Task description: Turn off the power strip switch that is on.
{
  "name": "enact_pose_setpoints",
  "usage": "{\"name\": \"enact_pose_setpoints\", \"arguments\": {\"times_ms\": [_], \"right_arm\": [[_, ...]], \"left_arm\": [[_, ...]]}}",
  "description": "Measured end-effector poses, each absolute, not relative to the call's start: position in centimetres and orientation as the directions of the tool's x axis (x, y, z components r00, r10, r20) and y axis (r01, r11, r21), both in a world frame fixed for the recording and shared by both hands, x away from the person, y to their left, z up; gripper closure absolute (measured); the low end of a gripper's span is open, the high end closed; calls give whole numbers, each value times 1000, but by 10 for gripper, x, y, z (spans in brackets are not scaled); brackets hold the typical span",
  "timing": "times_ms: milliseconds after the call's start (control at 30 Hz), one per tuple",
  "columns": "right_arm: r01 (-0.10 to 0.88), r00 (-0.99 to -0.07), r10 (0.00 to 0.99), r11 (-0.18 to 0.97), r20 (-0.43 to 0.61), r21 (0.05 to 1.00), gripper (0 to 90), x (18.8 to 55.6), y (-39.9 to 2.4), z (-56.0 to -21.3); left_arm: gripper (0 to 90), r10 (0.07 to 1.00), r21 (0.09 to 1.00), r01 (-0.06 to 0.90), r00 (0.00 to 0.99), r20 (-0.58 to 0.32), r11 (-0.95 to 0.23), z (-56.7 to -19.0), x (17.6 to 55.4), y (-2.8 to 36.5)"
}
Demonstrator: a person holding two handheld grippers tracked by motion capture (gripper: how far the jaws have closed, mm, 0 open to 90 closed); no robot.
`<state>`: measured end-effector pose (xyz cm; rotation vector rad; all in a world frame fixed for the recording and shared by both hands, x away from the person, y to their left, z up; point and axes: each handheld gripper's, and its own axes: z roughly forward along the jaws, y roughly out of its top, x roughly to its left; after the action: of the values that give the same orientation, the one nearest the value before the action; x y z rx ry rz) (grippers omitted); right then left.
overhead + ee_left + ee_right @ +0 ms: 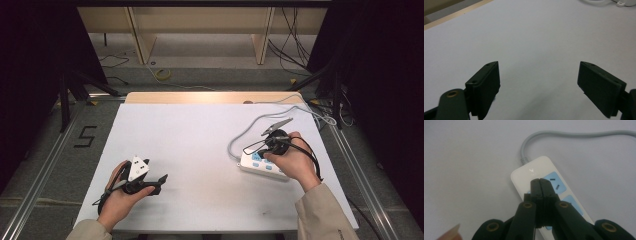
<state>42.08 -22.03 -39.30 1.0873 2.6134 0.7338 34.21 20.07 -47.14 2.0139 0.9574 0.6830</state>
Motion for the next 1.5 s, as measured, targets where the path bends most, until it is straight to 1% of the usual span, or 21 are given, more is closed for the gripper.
{"name": "enact_pose_setpoints", "arguments": {"times_ms": [1500], "right_arm": [[614, -714, 700, 641, -22, 461, 900, 429, -207, -403]], "left_arm": [[181, 809, 826, 387, 573, 133, -410, -471, 342, 201]]}}
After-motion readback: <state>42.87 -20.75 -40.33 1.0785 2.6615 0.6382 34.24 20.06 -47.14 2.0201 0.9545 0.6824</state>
